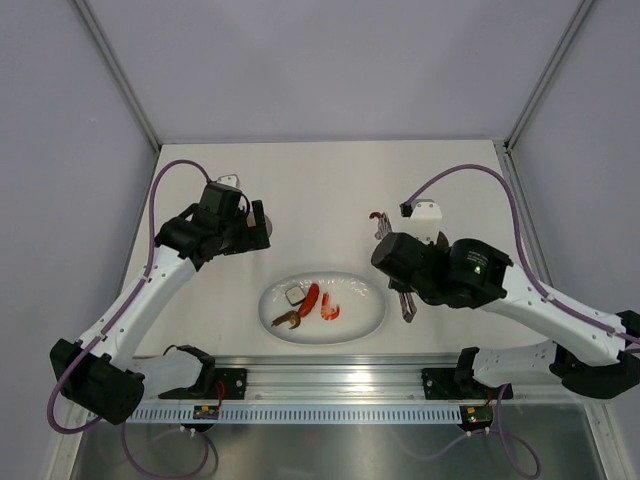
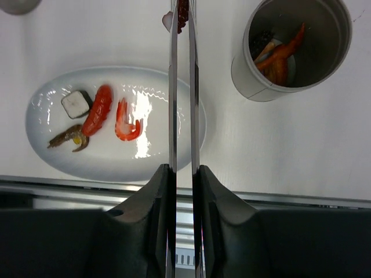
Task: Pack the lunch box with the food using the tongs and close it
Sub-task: Place the fake food in the packing box.
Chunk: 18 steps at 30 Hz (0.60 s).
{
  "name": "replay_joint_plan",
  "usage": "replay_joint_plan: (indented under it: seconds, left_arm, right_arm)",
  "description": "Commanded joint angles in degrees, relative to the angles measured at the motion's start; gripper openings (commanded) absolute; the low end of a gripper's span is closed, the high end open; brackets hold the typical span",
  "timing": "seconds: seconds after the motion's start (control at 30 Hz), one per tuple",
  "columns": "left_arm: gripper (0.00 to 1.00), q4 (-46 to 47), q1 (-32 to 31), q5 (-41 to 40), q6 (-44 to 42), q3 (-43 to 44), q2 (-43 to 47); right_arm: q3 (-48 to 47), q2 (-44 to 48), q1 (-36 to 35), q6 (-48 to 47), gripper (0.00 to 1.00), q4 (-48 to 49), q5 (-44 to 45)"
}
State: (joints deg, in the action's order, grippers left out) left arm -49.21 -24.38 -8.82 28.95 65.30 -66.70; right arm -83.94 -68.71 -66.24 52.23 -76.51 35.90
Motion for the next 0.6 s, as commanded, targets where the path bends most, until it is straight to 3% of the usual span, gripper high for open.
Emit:
replay_joint_plan:
  seconds: [0.0, 0.57]
  left_arm:
    - [0.99, 2.54, 0.3, 0.82, -0.74, 1.15, 0.25]
    - [0.99, 3.51, 0.21, 3.37, -0.82, 2.29, -1.68]
  right_arm:
    - [-2.63, 2.87, 1.28, 4.47, 0.23, -17.09, 7.34]
    - [5.72, 10.79, 6.47, 8.59, 0.26, -17.01, 5.41]
